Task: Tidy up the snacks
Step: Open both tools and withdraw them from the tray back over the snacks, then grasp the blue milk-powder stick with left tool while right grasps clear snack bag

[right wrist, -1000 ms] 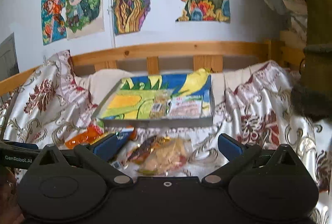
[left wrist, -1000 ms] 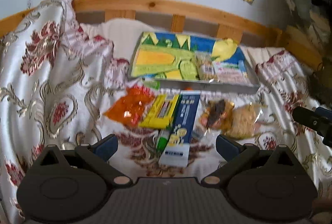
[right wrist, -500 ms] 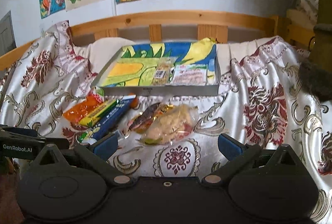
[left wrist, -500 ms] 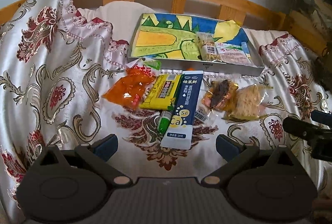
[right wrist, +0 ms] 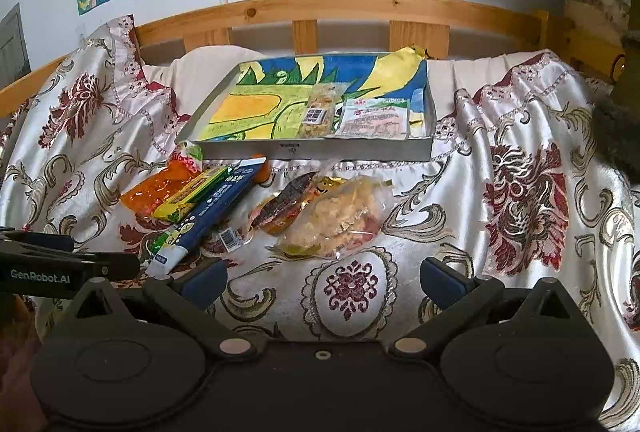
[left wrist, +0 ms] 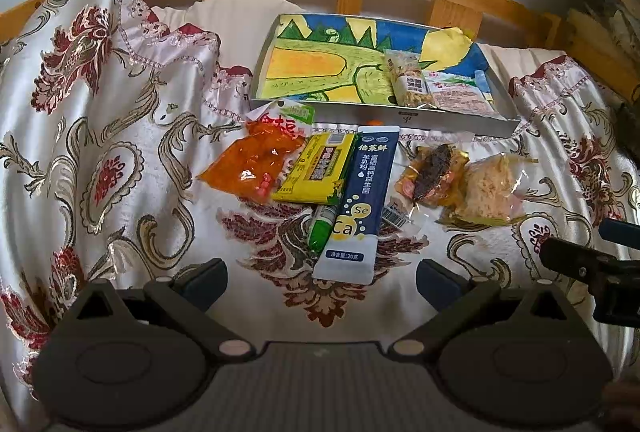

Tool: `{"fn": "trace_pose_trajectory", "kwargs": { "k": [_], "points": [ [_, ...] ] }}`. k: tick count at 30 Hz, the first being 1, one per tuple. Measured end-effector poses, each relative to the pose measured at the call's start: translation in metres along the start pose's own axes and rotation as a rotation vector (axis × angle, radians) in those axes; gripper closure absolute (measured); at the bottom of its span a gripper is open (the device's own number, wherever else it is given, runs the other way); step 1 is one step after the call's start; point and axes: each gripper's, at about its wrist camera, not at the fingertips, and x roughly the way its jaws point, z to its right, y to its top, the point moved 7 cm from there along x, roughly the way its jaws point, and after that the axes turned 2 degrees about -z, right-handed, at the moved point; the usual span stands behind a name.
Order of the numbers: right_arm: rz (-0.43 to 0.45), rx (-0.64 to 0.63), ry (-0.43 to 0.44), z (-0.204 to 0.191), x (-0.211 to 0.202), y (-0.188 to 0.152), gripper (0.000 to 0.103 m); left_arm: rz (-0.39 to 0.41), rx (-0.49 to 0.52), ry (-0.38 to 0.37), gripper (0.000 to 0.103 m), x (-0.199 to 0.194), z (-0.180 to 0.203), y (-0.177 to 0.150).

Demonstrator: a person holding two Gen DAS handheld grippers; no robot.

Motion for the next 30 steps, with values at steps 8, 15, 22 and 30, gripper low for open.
{"fn": "trace_pose_trajectory", "kwargs": {
  "k": [8, 15, 22, 30],
  "points": [
    [-0.017, 0.001, 0.037, 0.001, 0.009, 0.009, 0.001, 0.001, -0.039, 0.006, 0.001, 0.008, -0.004, 0.007],
    [-0.024, -0.017, 0.066, 0.012, 0.027, 0.023, 0.001, 0.016, -0.031, -0.001, 0.001, 0.022, -0.001, 0.017],
    [-0.027, -0.008, 0.152, 0.016, 0.051, 0.031, 0.001, 0.024, -0.001, -0.054, 0.001, 0.036, 0.013, 0.024],
    [-0.057, 0.1, 0.251, 0.03, 0.08, 0.034, 0.012, 0.032, 0.111, -0.149, 0.003, 0.046, 0.033, 0.028]
  ]
}}
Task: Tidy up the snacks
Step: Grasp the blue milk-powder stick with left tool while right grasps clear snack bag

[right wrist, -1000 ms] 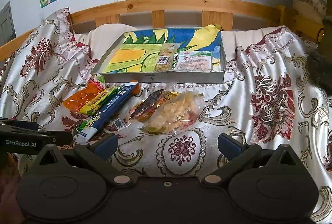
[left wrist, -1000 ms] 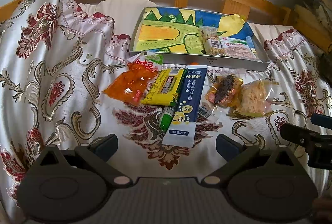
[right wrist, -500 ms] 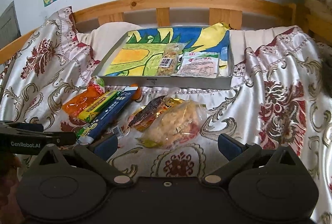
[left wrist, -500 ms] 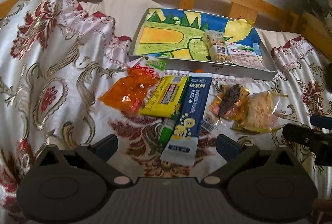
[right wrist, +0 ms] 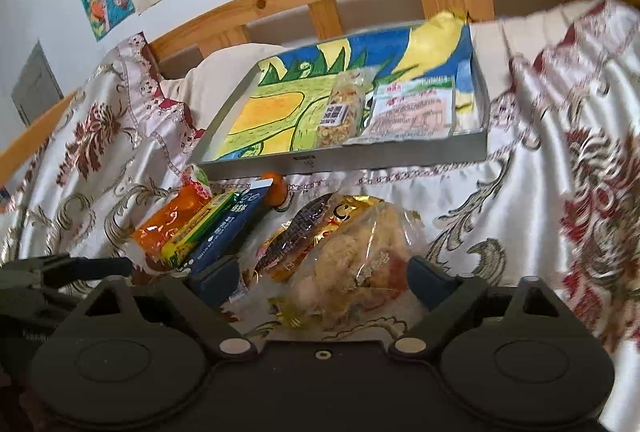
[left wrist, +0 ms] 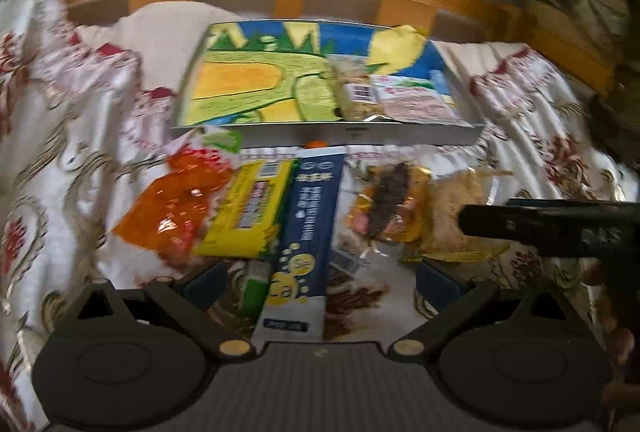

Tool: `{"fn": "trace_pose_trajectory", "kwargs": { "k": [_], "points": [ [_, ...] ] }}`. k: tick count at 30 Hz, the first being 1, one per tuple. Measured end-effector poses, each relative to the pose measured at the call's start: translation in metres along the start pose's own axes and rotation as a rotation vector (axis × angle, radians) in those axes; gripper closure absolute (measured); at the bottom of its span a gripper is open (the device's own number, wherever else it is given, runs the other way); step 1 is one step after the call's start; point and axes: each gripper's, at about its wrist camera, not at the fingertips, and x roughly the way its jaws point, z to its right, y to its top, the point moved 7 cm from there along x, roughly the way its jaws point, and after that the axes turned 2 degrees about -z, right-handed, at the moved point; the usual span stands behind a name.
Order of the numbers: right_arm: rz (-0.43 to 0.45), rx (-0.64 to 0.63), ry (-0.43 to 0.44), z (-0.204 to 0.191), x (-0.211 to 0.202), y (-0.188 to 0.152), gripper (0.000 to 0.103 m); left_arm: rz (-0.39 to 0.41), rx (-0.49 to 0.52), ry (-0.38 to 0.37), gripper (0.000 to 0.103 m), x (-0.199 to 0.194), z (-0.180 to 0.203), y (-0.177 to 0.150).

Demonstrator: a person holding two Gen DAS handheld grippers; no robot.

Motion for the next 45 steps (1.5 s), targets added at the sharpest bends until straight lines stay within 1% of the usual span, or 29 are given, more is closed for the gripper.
{"fn": "trace_pose_trajectory", "kwargs": {
  "k": [2, 6, 9, 12, 16, 18, 20, 24, 27, 30, 32, 33, 35, 37, 41, 43, 45],
  "points": [
    [-0.007, 0.01, -0.001, 0.004, 0.005, 0.0, 0.012, -0.003, 0.014, -0.018, 0.006, 0.002, 0.003, 0.001],
    [-0.014, 0.026, -0.001, 0.011, 0.014, 0.0, 0.012, -0.035, 0.02, -0.057, 0.014, 0.012, 0.007, 0.005],
    [-0.009, 0.017, -0.006, 0.014, 0.02, 0.002, 0.012, -0.055, 0.017, -0.071, 0.018, 0.019, 0.008, 0.006],
    [-0.011, 0.011, -0.015, 0.019, 0.028, 0.004, 0.013, -0.071, 0.019, -0.074, 0.021, 0.026, 0.008, 0.008],
    [-0.012, 0.018, -0.031, 0.026, 0.032, 0.005, 0.019, -0.078, 0.0, -0.049, 0.022, 0.032, 0.001, 0.013],
    [-0.011, 0.022, -0.032, 0.027, 0.032, 0.005, 0.021, -0.1, -0.024, -0.042, 0.025, 0.037, -0.005, 0.014],
    [-0.009, 0.018, -0.035, 0.027, 0.033, 0.005, 0.022, -0.096, -0.039, -0.029, 0.026, 0.04, -0.01, 0.016],
    [-0.009, 0.003, -0.035, 0.028, 0.037, 0.004, 0.022, -0.107, -0.054, -0.01, 0.036, 0.043, -0.012, 0.021],
    [-0.01, -0.001, -0.037, 0.028, 0.038, 0.004, 0.022, -0.115, -0.026, -0.006, 0.038, 0.042, -0.006, 0.02],
    [-0.01, -0.004, -0.039, 0.027, 0.037, 0.004, 0.022, -0.124, -0.007, -0.023, 0.038, 0.042, 0.001, 0.018],
    [-0.01, -0.007, -0.041, 0.027, 0.037, 0.004, 0.022, -0.147, 0.0, -0.045, 0.041, 0.046, 0.004, 0.016],
    [-0.01, -0.007, -0.041, 0.027, 0.037, 0.004, 0.022, -0.17, -0.003, -0.067, 0.043, 0.049, 0.006, 0.015],
    [-0.01, -0.008, -0.043, 0.026, 0.037, 0.004, 0.024, -0.187, -0.01, -0.077, 0.044, 0.053, 0.006, 0.014],
    [-0.011, -0.009, -0.041, 0.026, 0.037, 0.004, 0.024, -0.203, -0.018, -0.081, 0.048, 0.056, 0.003, 0.014],
    [-0.012, -0.004, -0.038, 0.028, 0.036, 0.004, 0.025, -0.242, -0.048, -0.108, 0.052, 0.063, -0.004, 0.014],
    [-0.012, -0.01, -0.041, 0.027, 0.036, 0.004, 0.026, -0.253, -0.064, -0.112, 0.055, 0.064, -0.005, 0.014],
    [-0.012, -0.024, -0.048, 0.027, 0.036, 0.004, 0.029, -0.266, -0.057, -0.115, 0.059, 0.063, -0.004, 0.013]
  ]
}}
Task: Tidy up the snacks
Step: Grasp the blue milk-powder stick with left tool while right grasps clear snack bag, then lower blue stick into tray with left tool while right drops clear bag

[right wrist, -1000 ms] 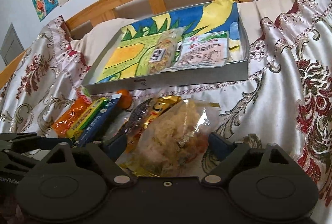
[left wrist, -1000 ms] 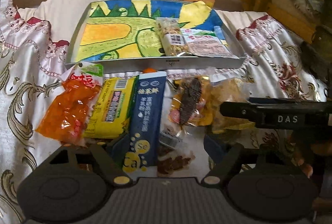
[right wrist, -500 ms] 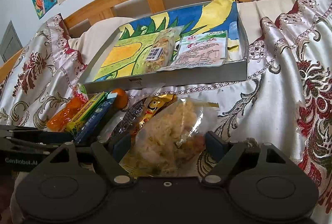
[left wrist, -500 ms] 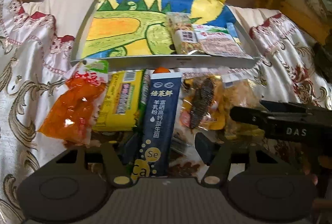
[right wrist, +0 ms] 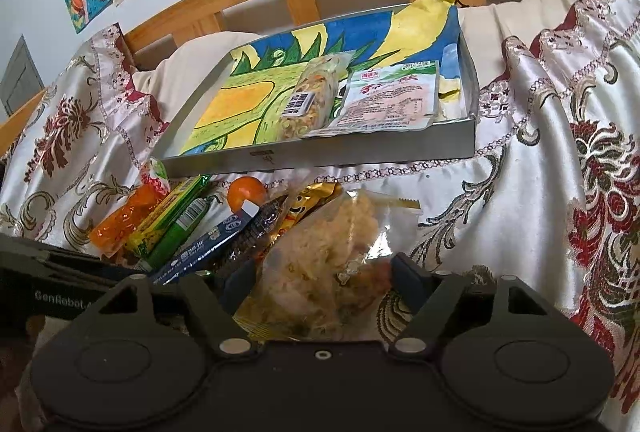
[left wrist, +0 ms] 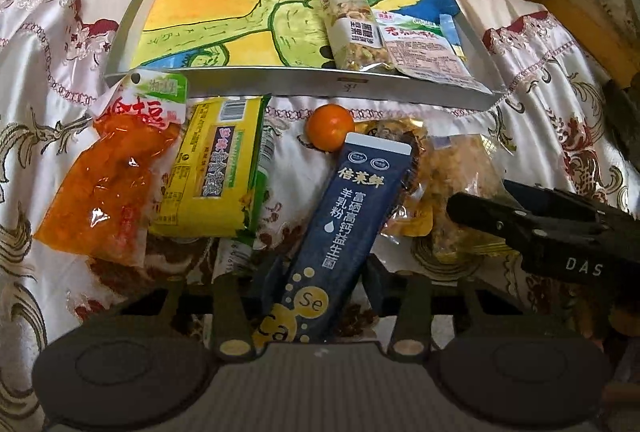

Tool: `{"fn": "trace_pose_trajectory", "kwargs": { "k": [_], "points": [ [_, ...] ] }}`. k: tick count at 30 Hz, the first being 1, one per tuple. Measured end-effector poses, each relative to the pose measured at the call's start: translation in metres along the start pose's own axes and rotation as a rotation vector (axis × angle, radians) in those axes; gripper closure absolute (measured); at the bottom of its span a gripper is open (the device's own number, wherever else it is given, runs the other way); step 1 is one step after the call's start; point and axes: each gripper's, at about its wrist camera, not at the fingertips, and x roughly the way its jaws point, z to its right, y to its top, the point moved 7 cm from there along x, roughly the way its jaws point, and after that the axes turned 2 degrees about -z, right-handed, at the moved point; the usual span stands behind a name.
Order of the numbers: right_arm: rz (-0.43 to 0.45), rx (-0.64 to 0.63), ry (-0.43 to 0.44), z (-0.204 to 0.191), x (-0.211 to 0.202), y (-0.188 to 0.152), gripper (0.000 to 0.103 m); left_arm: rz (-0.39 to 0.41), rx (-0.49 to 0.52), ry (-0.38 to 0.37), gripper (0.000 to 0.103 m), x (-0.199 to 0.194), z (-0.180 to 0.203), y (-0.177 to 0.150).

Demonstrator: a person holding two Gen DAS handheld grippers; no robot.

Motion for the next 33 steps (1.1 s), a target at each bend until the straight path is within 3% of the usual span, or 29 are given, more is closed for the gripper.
{"fn": "trace_pose_trajectory", "kwargs": {
  "k": [6, 11, 19, 26, 33],
  "points": [
    [-0.004, -0.082, -0.05, -0.01, -0.001, -0.004, 0.031, -0.054, 0.016, -0.006, 0.063, -0.007, 0.009, -0.004],
    [-0.003, -0.148, -0.08, -0.02, -0.006, -0.009, 0.036, -0.081, -0.045, -0.024, 0.064, -0.014, 0.01, -0.012],
    [0.017, -0.385, -0.224, -0.043, -0.03, -0.021, 0.04, -0.104, -0.123, -0.076, 0.064, -0.026, 0.009, -0.023],
    [0.084, -0.488, -0.281, -0.054, -0.048, -0.021, 0.041, -0.099, -0.182, -0.112, 0.064, -0.039, 0.008, -0.025],
    [0.174, -0.501, -0.295, -0.057, -0.059, -0.011, 0.043, -0.023, -0.19, -0.122, 0.064, -0.056, 0.011, -0.007]
  ]
}}
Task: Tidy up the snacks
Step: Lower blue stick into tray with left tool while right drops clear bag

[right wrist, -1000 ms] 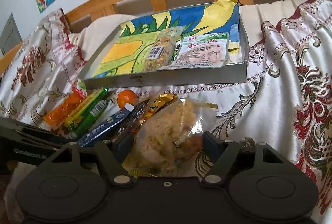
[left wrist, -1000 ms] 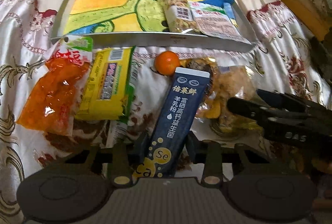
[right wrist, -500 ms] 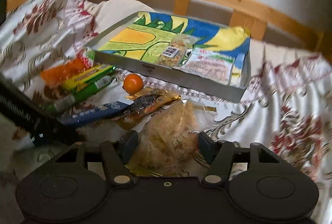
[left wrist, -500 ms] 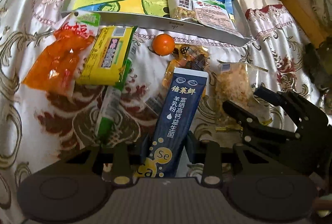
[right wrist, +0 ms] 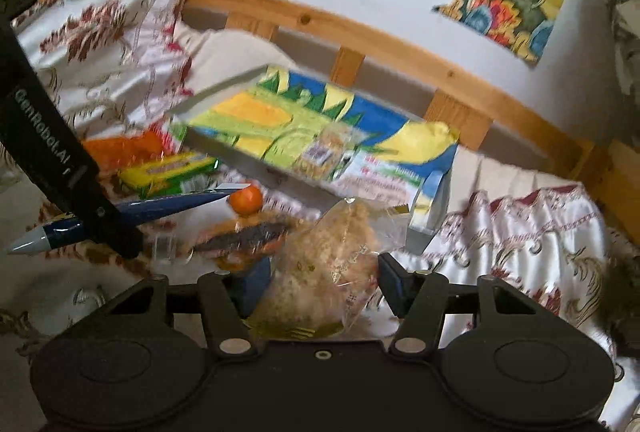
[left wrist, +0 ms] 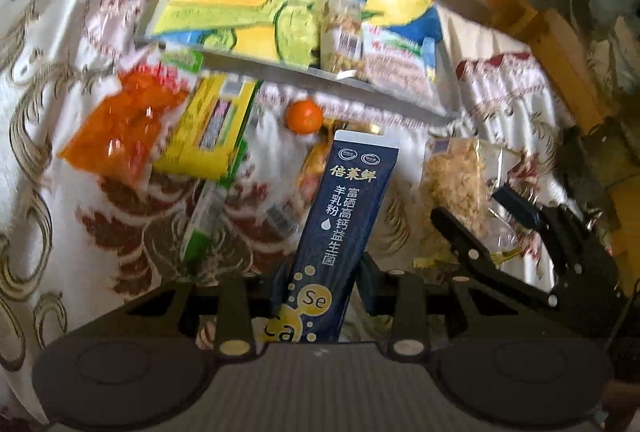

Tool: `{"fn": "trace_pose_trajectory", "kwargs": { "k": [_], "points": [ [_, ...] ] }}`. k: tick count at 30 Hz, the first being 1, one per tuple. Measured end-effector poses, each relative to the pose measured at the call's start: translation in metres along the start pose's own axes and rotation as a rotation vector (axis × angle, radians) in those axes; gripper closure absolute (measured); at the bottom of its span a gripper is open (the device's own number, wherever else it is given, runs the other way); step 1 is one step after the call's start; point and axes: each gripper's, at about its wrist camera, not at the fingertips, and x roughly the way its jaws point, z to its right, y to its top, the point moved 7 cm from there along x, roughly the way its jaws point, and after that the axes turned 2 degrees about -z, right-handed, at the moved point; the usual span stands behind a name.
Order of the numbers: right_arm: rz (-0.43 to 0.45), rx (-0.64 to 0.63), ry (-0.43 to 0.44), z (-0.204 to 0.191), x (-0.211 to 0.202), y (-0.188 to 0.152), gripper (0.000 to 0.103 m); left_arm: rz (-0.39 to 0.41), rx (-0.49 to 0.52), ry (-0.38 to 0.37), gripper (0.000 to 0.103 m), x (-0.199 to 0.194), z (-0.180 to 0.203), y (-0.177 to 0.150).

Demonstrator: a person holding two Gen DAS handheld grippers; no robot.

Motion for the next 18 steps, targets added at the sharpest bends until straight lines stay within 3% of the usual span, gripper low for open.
{"fn": "trace_pose_trajectory", "kwargs": {
  "k": [2, 3, 6, 12, 18],
  "points": [
    [0.037, 0.006, -0.018, 0.003, -0.004, 0.005, 0.046, 0.036, 0.003, 0.009, 0.064, -0.005, 0.003, 0.009],
    [0.062, 0.005, -0.032, 0.005, -0.006, 0.008, 0.056, 0.059, 0.003, 0.019, 0.064, -0.008, 0.005, 0.015],
    [0.104, 0.028, -0.043, 0.013, -0.007, 0.013, 0.056, 0.118, -0.011, 0.037, 0.064, -0.017, 0.007, 0.034],
    [0.057, 0.069, -0.015, 0.019, 0.005, 0.009, 0.058, 0.175, -0.042, 0.052, 0.064, -0.018, 0.01, 0.061],
    [0.154, 0.023, -0.063, 0.019, -0.002, 0.021, 0.059, 0.191, -0.06, 0.06, 0.064, -0.011, 0.012, 0.077]
  ]
}}
